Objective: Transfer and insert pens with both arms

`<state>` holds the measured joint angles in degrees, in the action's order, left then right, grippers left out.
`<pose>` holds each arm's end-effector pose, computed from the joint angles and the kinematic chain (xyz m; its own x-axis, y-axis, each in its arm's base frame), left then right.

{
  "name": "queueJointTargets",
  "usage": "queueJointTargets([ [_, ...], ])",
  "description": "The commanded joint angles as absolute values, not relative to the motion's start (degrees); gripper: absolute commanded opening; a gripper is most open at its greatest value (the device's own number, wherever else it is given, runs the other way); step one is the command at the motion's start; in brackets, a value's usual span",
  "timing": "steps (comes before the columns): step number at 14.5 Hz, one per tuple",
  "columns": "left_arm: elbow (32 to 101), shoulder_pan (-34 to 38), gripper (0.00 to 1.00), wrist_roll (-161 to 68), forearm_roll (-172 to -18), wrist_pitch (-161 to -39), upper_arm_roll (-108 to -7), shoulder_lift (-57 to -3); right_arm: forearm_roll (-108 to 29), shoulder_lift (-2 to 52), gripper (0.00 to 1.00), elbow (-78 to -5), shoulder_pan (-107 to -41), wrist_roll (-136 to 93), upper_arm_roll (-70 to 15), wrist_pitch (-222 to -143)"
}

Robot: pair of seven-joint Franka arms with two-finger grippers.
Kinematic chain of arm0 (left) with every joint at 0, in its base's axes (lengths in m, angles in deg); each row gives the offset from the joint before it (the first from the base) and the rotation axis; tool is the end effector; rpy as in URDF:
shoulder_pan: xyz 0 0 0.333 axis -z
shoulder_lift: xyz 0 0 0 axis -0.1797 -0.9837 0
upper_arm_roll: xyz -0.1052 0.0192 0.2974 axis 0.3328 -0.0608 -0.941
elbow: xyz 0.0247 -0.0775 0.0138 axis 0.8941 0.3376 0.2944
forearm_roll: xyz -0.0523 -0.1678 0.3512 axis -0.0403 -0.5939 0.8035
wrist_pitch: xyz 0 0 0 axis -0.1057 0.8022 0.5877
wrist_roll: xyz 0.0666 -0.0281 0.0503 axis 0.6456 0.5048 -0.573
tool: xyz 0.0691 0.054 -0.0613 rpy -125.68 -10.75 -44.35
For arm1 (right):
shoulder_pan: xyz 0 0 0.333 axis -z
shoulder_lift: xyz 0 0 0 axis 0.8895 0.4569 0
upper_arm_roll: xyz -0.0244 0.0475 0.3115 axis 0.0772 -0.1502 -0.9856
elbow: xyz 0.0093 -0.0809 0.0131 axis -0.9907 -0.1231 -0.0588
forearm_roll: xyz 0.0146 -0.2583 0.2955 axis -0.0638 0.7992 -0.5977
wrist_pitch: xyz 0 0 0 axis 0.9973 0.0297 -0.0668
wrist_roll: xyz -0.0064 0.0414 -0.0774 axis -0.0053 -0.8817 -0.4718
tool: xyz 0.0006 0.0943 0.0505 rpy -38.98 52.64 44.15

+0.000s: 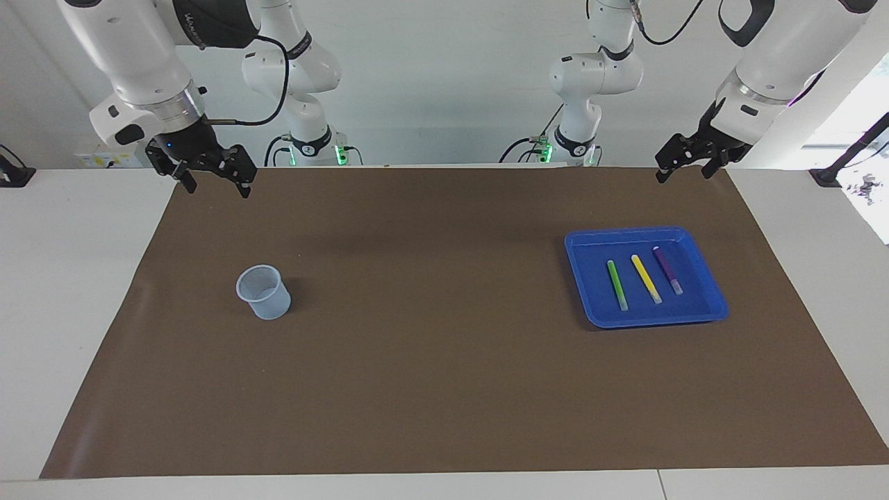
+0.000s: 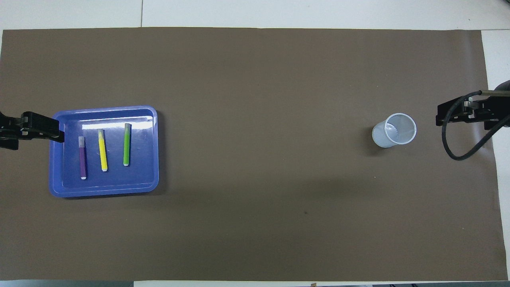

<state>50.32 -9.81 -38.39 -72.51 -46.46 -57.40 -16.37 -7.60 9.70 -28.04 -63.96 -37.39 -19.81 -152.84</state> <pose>0.5239 -0.0400 0.6233 0.9937 0.0608 -0.0946 0.0645 -0.9972 0.0366 0.5500 0.0031 0.6185 0.9920 -0.1195 -0.0408 -0.1183 -0.9925 0.0299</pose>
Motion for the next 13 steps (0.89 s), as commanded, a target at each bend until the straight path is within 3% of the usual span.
queueJointTargets([
  [1,48.8,-9.6,1.0,-38.6,-72.5,-45.5,-57.6,-17.1,-8.5,8.8,1.0,-29.1,-63.2,-37.8,-20.2,-152.6],
  [10,53.1,-9.6,1.0,-38.6,-72.8,-47.3,-58.1,-14.6,-8.5,8.8,1.0,-29.1,-63.2,-37.8,-20.2,-152.6],
  [13,64.1,-11.2,1.0,-38.4,-72.9,-54.6,-58.2,-9.5,-8.5,8.8,1.0,-29.1,-63.2,-37.8,-20.2,-152.6],
])
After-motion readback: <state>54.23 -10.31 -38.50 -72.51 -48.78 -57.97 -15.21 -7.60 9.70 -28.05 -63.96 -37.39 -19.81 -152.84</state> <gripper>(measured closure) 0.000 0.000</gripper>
